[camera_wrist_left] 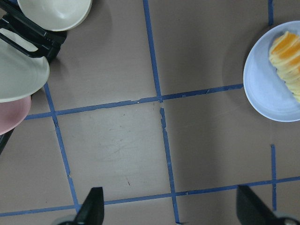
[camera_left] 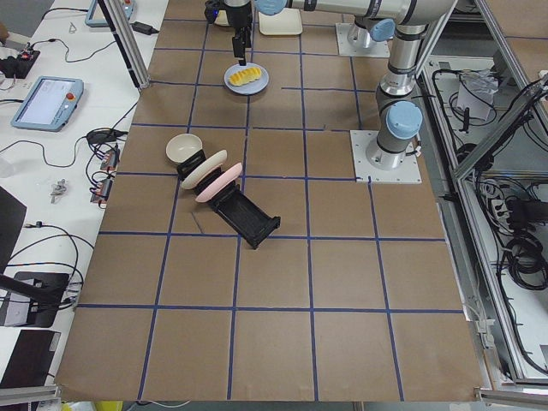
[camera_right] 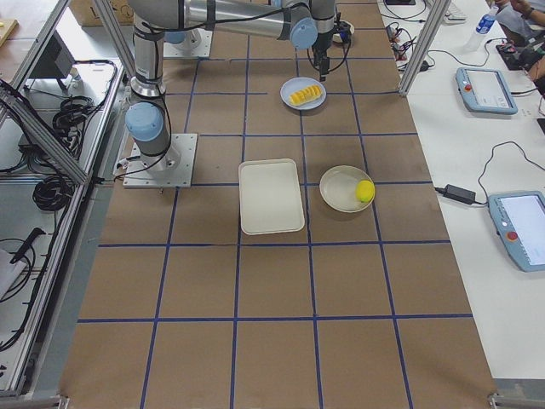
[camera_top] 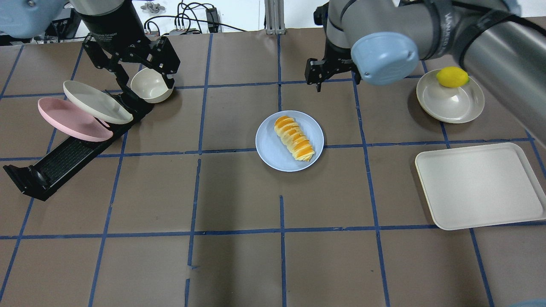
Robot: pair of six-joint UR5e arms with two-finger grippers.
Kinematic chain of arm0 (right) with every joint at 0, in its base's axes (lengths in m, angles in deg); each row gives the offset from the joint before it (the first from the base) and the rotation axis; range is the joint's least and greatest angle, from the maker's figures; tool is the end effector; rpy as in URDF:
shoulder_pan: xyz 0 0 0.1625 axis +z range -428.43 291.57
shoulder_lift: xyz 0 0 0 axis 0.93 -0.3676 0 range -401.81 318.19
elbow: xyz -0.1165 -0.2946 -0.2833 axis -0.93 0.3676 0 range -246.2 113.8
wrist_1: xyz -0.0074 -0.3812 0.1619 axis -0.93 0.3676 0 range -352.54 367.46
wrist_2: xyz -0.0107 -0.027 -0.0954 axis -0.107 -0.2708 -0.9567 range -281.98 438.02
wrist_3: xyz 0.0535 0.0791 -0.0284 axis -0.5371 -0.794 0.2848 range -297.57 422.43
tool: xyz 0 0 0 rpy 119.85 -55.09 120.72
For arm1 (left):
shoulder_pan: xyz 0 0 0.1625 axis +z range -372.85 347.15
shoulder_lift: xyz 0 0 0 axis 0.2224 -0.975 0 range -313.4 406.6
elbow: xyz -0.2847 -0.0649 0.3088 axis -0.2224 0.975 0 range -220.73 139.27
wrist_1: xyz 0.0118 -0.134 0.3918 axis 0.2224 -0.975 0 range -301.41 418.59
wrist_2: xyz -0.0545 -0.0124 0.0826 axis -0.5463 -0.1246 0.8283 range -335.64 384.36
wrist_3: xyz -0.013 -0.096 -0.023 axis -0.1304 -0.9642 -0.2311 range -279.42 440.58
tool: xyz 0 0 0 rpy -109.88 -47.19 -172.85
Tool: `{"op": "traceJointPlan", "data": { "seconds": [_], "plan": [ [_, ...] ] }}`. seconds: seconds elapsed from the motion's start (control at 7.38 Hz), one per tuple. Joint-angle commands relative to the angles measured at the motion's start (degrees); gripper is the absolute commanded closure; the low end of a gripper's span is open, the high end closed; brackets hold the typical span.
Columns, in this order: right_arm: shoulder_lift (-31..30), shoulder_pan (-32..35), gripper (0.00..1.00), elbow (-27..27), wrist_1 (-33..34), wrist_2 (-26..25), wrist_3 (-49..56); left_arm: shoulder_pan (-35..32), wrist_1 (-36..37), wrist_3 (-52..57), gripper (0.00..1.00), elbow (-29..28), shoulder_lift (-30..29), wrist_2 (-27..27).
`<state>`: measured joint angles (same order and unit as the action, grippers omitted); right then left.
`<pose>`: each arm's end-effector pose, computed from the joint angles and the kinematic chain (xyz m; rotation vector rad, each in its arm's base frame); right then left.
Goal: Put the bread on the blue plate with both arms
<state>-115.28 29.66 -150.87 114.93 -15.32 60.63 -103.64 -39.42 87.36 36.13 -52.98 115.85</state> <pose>0.2128 -0.5916 0.4057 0.1646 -3.0837 0.1762 -0.1382 -0.5521 0.4990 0.2072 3.1103 0.1233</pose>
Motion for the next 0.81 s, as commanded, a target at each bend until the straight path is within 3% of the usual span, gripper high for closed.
{"op": "traceJointPlan", "data": {
  "seconds": [0.0, 0.14, 0.27, 0.54, 0.68],
  "plan": [
    [-6.21, -8.57, 0.0, 1.0, -8.27, -0.27, 0.49, 0.0, 0.01, -0.01, 0.0, 0.04, -0.09, 0.0],
    [-8.51, -12.54, 0.0, 1.09, -9.46, 0.08, 1.27, 0.0, 0.01, -0.01, 0.0, 0.04, 0.0, 0.0],
    [-11.93, -12.49, 0.0, 1.61, -16.34, 0.17, 1.97, 0.0, 0.01, -0.01, 0.0, 0.13, 0.0, 0.0],
    [-13.36, -11.01, 0.0, 2.93, -18.51, -0.17, 1.28, 0.0, 0.01, -0.1, 0.0, 0.13, 0.0, 0.0],
    [-13.37, -10.47, 0.0, 4.07, -24.09, -0.79, 0.67, 0.0, 0.01, -0.1, 0.0, 0.13, 0.0, 0.0]
  ]
}}
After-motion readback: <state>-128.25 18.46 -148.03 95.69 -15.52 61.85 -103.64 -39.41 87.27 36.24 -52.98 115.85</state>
